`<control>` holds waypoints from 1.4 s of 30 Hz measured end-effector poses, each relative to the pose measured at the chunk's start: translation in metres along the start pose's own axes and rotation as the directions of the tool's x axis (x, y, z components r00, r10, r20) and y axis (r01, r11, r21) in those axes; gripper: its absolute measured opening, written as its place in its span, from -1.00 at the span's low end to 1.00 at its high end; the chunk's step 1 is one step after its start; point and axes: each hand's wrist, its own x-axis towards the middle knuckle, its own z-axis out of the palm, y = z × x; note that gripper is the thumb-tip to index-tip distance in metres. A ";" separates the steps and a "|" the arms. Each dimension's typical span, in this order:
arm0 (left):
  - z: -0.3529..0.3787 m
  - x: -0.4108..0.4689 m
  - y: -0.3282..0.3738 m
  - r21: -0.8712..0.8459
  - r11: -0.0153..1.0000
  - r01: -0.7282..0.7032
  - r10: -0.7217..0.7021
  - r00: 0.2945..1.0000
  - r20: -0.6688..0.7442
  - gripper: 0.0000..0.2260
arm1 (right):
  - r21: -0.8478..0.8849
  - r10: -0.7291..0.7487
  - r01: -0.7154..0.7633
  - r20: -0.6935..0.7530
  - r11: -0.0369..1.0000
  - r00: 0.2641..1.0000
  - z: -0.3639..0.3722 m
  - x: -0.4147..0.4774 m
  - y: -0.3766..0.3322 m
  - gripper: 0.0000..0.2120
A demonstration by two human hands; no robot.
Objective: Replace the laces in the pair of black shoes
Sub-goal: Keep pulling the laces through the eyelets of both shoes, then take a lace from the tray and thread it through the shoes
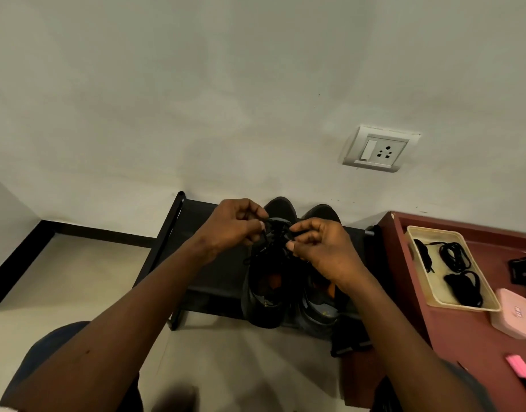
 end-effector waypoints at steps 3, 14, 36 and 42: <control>0.009 -0.010 -0.001 0.103 0.992 -0.074 0.076 0.997 -0.012 -0.92 | -0.122 -0.042 0.035 -0.049 0.992 0.998 0.000 0.000 0.000 -0.76; 0.030 -0.030 -0.004 0.753 0.645 -0.129 -0.094 0.965 0.245 -0.88 | -0.622 0.005 0.058 0.099 0.781 0.995 0.022 -0.025 0.001 -0.93; 0.094 0.013 -0.027 0.764 0.608 -0.217 0.076 0.973 0.216 -0.35 | -0.448 0.162 -0.498 -0.601 0.742 0.783 -0.202 0.008 0.089 -0.72; 0.094 0.021 -0.043 0.782 0.593 -0.195 0.092 0.980 0.175 -0.29 | -0.596 0.171 -0.506 -0.528 0.624 0.832 -0.209 0.045 0.106 -0.77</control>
